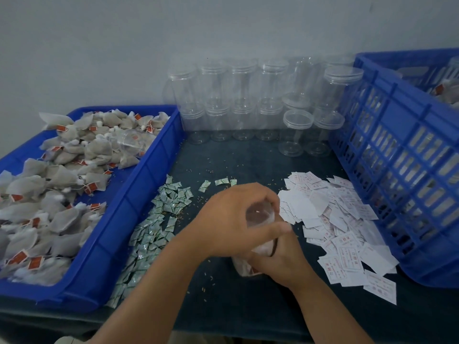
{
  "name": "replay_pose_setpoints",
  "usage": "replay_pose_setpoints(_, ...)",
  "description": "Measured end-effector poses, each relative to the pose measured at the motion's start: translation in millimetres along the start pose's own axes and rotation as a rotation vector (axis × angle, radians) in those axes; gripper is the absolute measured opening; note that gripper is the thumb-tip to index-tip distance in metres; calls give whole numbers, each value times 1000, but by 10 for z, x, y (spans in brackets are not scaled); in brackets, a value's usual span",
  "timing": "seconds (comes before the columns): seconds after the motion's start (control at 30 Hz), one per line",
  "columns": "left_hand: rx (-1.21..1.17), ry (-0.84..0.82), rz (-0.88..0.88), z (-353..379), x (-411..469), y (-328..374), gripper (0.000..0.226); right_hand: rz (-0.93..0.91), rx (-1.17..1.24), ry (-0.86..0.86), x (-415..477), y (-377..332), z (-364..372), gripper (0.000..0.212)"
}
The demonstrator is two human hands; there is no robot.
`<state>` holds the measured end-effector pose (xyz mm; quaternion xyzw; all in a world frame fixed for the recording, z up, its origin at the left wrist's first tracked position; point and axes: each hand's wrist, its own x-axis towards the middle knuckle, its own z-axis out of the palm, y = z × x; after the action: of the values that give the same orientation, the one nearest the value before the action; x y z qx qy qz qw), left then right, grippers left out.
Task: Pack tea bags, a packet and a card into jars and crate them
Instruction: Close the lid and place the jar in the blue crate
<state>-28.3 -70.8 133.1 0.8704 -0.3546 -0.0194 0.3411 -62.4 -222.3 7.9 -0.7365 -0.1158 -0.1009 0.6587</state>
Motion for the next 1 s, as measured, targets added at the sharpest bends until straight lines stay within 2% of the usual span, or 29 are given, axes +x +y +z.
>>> replay_pose_setpoints(0.07,-122,-98,80,-111,9,-80,25,3,40,6,-6,-16,21,64)
replay_pose_setpoints(0.13,19,-108,65,-215,11,-146,40,-18,41,36,17,-36,56,64)
replay_pose_setpoints(0.2,142,-136,-40,-267,-8,-211,65,-16,5,64,39,-74,86,67)
replay_pose_setpoints(0.27,125,-194,-183,-235,-24,-192,69,-24,-136,87,46,-70,110,67)
replay_pose_setpoints(0.33,92,-101,-217,-57,-2,-69,53,-18,-227,60,48,-46,123,59)
replay_pose_setpoints(0.43,105,167,-104,140,8,73,36,-3,-79,3,41,-66,67,53)
replay_pose_setpoints(0.53,-92,142,-27,64,11,-5,15,-8,-24,41,39,-71,41,49)
replay_pose_setpoints(0.6,-95,134,-93,34,7,-68,37,31,-3,79,31,-118,103,53)
replay_pose_setpoints(0.7,135,175,-313,162,39,-33,71,-11,-142,138,30,-90,118,62)
replay_pose_setpoints(0.77,131,226,-371,255,46,-2,78,7,-173,135,18,-40,82,67)
replay_pose_setpoints(0.87,21,328,-345,289,49,-53,59,-10,-143,149,-6,-11,45,70)
replay_pose_setpoints(1.0,-81,327,-275,251,29,-119,37,28,-72,125,12,-42,43,60)
